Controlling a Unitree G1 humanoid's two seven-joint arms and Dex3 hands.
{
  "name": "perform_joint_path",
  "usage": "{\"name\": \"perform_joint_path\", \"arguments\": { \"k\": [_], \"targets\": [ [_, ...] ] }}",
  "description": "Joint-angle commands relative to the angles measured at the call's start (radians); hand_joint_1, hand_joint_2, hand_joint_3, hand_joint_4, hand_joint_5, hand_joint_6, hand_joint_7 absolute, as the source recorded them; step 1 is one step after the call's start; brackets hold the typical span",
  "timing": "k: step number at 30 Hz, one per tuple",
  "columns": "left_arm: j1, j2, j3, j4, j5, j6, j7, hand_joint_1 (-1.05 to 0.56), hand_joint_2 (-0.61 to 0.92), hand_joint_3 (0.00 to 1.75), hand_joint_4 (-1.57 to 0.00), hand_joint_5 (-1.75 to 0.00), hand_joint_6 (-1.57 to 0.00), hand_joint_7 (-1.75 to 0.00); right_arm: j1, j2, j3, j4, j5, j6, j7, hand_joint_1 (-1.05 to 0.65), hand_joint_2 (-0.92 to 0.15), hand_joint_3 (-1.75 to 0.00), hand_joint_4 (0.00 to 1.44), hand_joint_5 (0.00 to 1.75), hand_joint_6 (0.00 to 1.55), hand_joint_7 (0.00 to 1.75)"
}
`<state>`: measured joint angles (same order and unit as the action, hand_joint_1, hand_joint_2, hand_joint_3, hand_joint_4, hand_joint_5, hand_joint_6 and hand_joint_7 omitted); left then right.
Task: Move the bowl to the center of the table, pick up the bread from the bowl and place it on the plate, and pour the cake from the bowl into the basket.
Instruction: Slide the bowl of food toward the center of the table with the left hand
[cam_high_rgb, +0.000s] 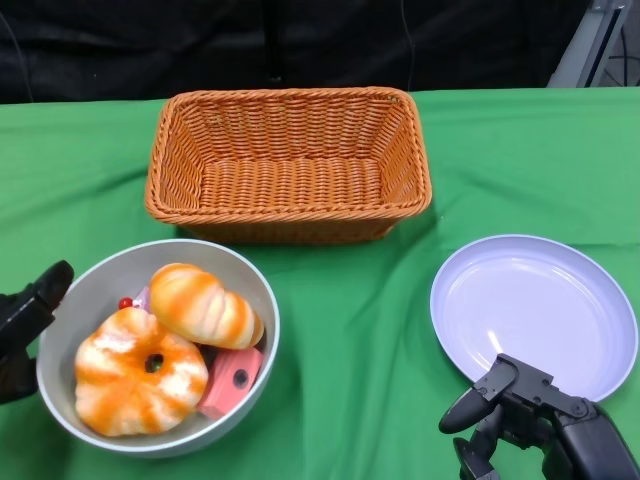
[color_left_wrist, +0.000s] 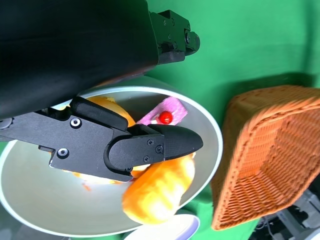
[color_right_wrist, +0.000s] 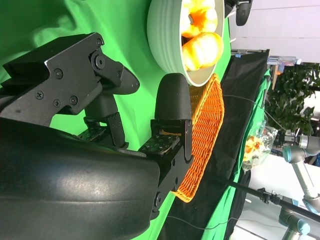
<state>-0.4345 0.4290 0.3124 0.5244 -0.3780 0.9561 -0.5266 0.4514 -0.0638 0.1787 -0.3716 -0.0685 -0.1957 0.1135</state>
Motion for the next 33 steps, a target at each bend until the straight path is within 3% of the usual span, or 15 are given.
{"name": "perform_joint_path", "arguments": {
  "k": [1,16,33],
  "targets": [
    [0.038,-0.014,0.013,-0.070,-0.028,0.043,0.028,-0.62,0.92,0.51,0.00,0.00,0.00,0.00,0.004,-0.001,0.000,-0.011,-0.002,0.002,-0.008,0.08,-0.58,-0.96,0.63,1.65,0.61,1.35],
    [0.152,-0.078,0.001,-0.340,-0.132,0.201,0.053,-0.64,0.92,0.46,0.00,0.00,0.00,0.00,0.001,0.005,0.007,-0.005,-0.015,-0.011,-0.023,0.06,-0.58,-0.95,0.64,1.64,0.62,1.33],
    [0.161,-0.123,-0.071,-0.423,-0.156,0.208,0.055,-0.60,0.92,0.50,0.00,0.00,0.00,0.00,0.004,0.005,0.015,-0.017,-0.021,0.002,-0.033,0.07,-0.59,-0.93,0.64,1.63,0.63,1.32]
  ]
}}
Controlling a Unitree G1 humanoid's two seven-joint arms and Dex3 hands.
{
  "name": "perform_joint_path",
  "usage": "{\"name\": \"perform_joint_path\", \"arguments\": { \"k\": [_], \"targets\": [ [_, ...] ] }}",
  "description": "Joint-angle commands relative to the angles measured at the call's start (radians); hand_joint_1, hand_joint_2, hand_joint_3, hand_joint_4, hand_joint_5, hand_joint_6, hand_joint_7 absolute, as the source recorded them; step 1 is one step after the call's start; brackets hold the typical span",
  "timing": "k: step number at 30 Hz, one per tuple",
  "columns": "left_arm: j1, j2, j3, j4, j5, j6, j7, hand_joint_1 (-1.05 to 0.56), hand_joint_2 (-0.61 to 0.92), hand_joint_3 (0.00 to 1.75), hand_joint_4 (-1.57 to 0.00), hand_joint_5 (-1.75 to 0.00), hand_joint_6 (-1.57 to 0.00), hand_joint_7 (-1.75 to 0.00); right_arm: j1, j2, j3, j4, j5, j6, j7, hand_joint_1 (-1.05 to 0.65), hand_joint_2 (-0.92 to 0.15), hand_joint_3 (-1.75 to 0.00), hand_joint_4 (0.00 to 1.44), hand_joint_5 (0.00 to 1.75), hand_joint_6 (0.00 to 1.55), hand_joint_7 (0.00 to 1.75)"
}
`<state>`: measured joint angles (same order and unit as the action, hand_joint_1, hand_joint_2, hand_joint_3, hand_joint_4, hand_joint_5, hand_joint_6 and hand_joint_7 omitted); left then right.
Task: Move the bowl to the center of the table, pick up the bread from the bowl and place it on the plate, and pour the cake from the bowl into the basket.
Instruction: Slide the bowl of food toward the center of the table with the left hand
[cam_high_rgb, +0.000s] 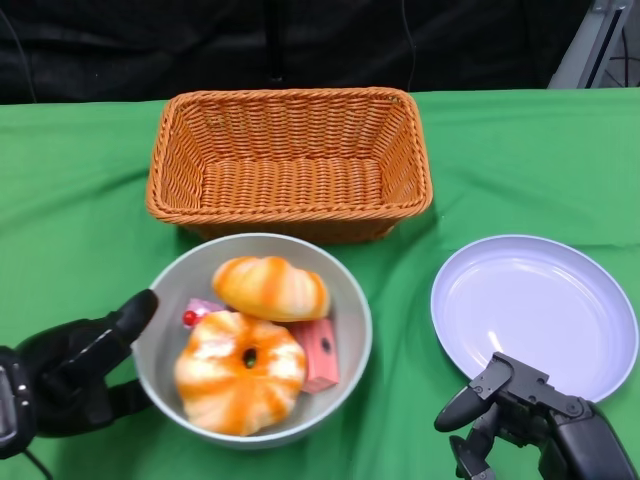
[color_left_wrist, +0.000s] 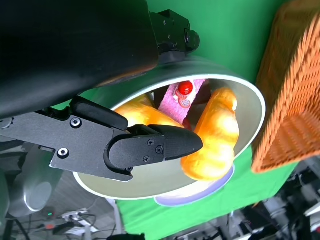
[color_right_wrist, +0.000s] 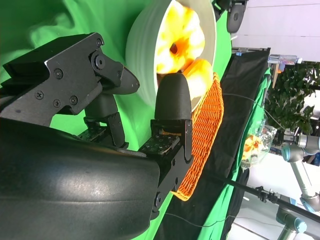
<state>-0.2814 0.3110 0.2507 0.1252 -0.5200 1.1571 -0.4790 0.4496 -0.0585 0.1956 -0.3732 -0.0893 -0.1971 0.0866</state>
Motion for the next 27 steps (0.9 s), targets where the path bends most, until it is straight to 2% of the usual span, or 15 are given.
{"name": "perform_joint_path", "arguments": {
  "k": [1,8,21,24,27],
  "targets": [
    [0.009,-0.011,-0.007,-0.029,-0.016,0.011,0.012,-0.59,0.92,0.49,0.00,0.00,0.00,0.00,0.005,-0.001,-0.001,-0.015,0.000,0.003,-0.006,0.07,-0.59,-0.93,0.64,1.63,0.63,1.32],
    [0.014,-0.055,-0.013,-0.082,-0.028,0.048,0.058,-0.59,0.92,0.43,0.00,0.00,0.00,0.00,-0.002,-0.001,0.002,-0.012,-0.007,0.005,-0.012,0.07,-0.58,-0.94,0.65,1.64,0.63,1.32],
    [0.017,-0.059,-0.018,-0.094,-0.036,0.055,0.069,-0.59,0.92,0.42,0.00,0.00,0.00,0.00,-0.004,-0.001,0.002,-0.010,-0.009,0.003,-0.013,0.08,-0.57,-0.96,0.65,1.64,0.63,1.32],
    [0.033,-0.123,-0.095,-0.195,-0.057,0.103,0.085,-0.60,0.92,0.39,-0.01,0.00,-0.03,-0.01,0.000,0.000,0.002,-0.010,-0.005,0.000,-0.013,0.07,-0.57,-0.96,0.65,1.63,0.63,1.32],
    [0.041,-0.135,-0.115,-0.233,-0.060,0.116,0.090,-0.62,0.92,0.38,-0.02,-0.01,-0.04,-0.01,0.003,0.001,0.002,-0.014,-0.009,0.005,-0.016,0.06,-0.57,-0.96,0.64,1.63,0.63,1.32]
  ]
}}
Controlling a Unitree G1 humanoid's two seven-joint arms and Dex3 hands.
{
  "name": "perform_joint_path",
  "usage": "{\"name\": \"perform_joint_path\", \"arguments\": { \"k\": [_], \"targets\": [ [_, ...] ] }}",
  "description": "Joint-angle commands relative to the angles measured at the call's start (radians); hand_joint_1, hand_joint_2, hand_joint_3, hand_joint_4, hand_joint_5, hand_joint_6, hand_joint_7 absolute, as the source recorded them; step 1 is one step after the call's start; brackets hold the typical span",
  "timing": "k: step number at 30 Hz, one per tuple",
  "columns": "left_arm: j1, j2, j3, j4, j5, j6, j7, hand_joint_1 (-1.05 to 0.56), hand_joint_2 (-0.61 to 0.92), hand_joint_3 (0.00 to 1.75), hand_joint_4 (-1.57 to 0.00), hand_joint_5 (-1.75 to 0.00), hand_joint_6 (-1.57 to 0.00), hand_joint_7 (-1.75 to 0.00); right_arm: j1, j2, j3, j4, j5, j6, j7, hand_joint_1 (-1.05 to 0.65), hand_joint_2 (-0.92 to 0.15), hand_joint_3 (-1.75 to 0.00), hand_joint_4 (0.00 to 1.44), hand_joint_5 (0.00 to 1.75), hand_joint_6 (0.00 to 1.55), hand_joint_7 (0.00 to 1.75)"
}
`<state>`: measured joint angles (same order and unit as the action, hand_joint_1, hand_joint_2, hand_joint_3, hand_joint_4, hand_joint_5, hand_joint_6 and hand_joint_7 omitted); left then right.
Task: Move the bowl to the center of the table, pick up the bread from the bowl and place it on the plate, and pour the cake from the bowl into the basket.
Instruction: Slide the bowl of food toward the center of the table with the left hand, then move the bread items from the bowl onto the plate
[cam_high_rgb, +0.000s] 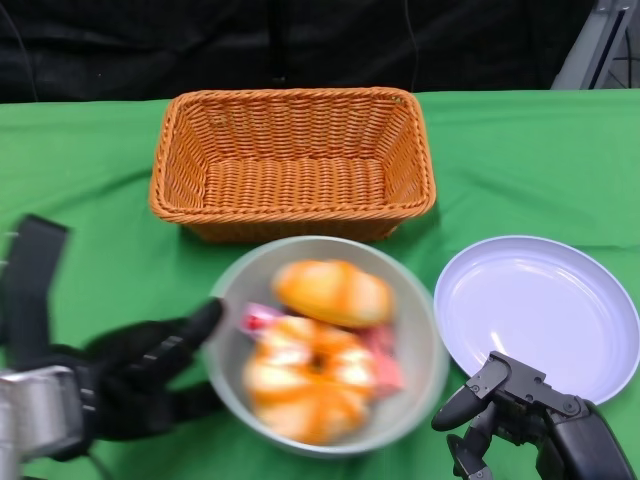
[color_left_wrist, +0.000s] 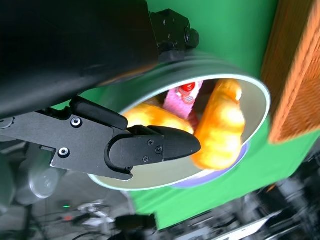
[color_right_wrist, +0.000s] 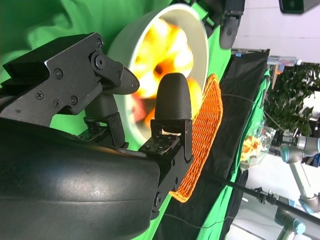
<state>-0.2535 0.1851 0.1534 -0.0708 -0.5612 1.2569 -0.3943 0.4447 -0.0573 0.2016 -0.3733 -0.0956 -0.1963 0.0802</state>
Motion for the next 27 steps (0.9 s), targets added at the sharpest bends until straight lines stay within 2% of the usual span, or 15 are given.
{"name": "perform_joint_path", "arguments": {
  "k": [1,8,14,16,20,27],
  "targets": [
    [0.014,-0.011,-0.018,-0.043,-0.019,0.020,0.007,-0.62,0.92,0.38,-0.03,-0.01,-0.04,-0.02,0.008,0.001,-0.003,-0.015,-0.004,0.006,-0.010,0.06,-0.57,-0.95,0.64,1.63,0.63,1.32],
    [0.018,-0.024,-0.015,-0.064,-0.025,0.033,0.009,-0.62,0.92,0.38,-0.03,-0.01,-0.03,-0.01,0.008,0.001,-0.002,-0.013,-0.005,-0.002,-0.013,0.07,-0.57,-0.95,0.65,1.63,0.63,1.32],
    [0.026,0.007,0.014,-0.068,-0.020,0.010,0.002,-0.61,0.92,0.42,0.00,0.00,-0.01,0.00,0.005,0.002,0.000,-0.015,-0.011,0.003,-0.014,0.06,-0.57,-0.95,0.65,1.63,0.64,1.31],
    [0.024,0.021,0.048,-0.062,-0.018,0.001,0.012,-0.60,0.92,0.43,0.00,0.00,0.00,0.00,0.004,0.004,0.001,-0.015,-0.009,0.003,-0.013,0.06,-0.57,-0.95,0.65,1.63,0.64,1.31],
    [0.029,0.049,0.089,-0.048,-0.005,-0.046,0.018,-0.58,0.92,0.44,0.00,0.00,-0.01,0.00,0.004,0.002,0.000,-0.017,-0.011,0.003,-0.011,0.06,-0.58,-0.95,0.65,1.63,0.63,1.31],
    [0.050,0.121,0.093,-0.002,0.027,-0.216,-0.026,-0.59,0.92,0.49,0.00,0.00,0.00,0.00,0.003,0.001,-0.006,-0.014,-0.003,0.006,-0.008,0.06,-0.57,-0.95,0.65,1.64,0.63,1.32]
  ]
}}
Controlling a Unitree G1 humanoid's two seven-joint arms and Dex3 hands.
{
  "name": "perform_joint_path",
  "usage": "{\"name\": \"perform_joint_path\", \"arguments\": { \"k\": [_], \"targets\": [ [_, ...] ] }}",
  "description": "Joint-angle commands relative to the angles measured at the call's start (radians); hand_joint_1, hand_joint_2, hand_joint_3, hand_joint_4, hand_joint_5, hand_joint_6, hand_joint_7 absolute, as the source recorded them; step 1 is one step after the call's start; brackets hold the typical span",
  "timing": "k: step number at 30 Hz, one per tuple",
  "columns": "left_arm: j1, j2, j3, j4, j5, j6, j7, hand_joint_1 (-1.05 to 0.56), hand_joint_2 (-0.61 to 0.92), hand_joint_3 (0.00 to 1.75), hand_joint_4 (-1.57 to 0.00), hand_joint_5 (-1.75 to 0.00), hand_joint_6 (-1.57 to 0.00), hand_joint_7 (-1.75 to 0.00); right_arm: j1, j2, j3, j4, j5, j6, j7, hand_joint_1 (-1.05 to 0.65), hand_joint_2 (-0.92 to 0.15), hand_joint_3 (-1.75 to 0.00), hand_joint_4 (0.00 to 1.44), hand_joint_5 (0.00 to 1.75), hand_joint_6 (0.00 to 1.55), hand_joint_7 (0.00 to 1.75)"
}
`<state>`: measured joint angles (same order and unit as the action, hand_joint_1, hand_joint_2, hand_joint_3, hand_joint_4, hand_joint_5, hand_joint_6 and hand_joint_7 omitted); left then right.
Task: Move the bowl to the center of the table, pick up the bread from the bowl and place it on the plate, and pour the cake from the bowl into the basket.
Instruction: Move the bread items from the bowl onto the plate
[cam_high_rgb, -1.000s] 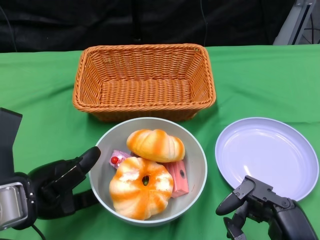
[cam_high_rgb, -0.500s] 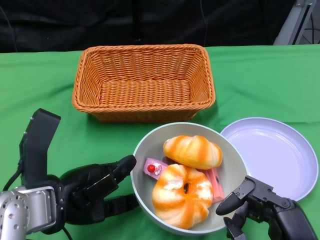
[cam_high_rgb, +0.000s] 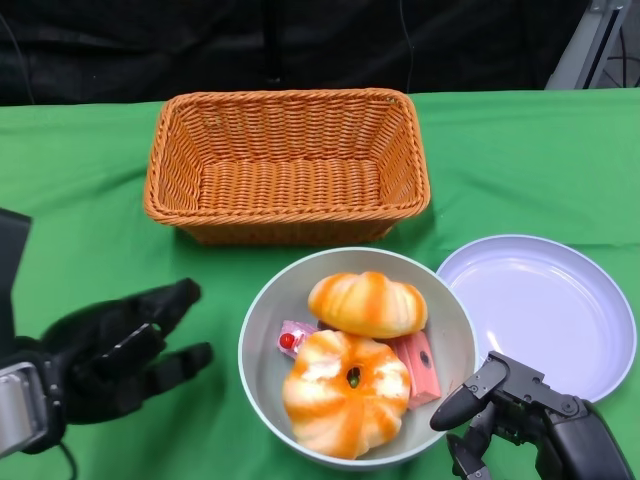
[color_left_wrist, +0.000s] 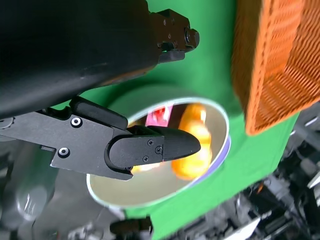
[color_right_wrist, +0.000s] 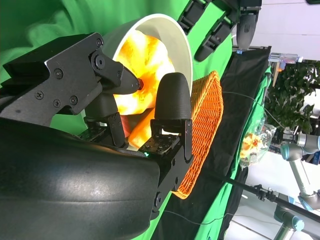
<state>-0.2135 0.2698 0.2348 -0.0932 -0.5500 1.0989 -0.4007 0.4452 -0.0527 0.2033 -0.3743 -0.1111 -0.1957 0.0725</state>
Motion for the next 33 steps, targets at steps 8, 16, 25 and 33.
{"name": "perform_joint_path", "arguments": {
  "k": [8,16,25,33],
  "targets": [
    [0.056,0.055,0.027,0.051,0.054,-0.257,-0.011,-0.57,0.92,0.43,-0.06,-0.03,-0.07,-0.03,0.000,-0.008,-0.014,-0.010,0.014,0.008,0.003,0.08,-0.58,-0.95,0.64,1.63,0.63,1.32],
    [0.172,0.033,-0.045,0.106,0.275,-0.817,-0.008,-0.38,0.92,0.28,-0.51,-0.19,-0.53,-0.14,-0.002,-0.018,-0.041,0.011,0.038,-0.011,0.018,0.08,-0.59,-0.94,0.63,1.60,0.62,1.30],
    [0.130,-0.049,-0.035,0.435,0.395,-1.489,0.027,-0.09,0.92,0.38,-0.89,-0.62,-1.06,-0.25,0.014,-0.045,-0.085,0.019,0.046,-0.058,0.040,0.11,-0.63,-0.88,0.65,1.46,0.63,1.21],
    [0.070,-0.043,-0.037,0.629,0.424,-1.719,0.048,-0.12,0.92,0.44,-0.74,-1.41,-0.84,-0.98,0.005,-0.117,-0.117,-0.070,-0.019,-0.083,0.071,-0.03,-0.87,-0.29,0.63,1.14,0.63,0.74]
  ]
}}
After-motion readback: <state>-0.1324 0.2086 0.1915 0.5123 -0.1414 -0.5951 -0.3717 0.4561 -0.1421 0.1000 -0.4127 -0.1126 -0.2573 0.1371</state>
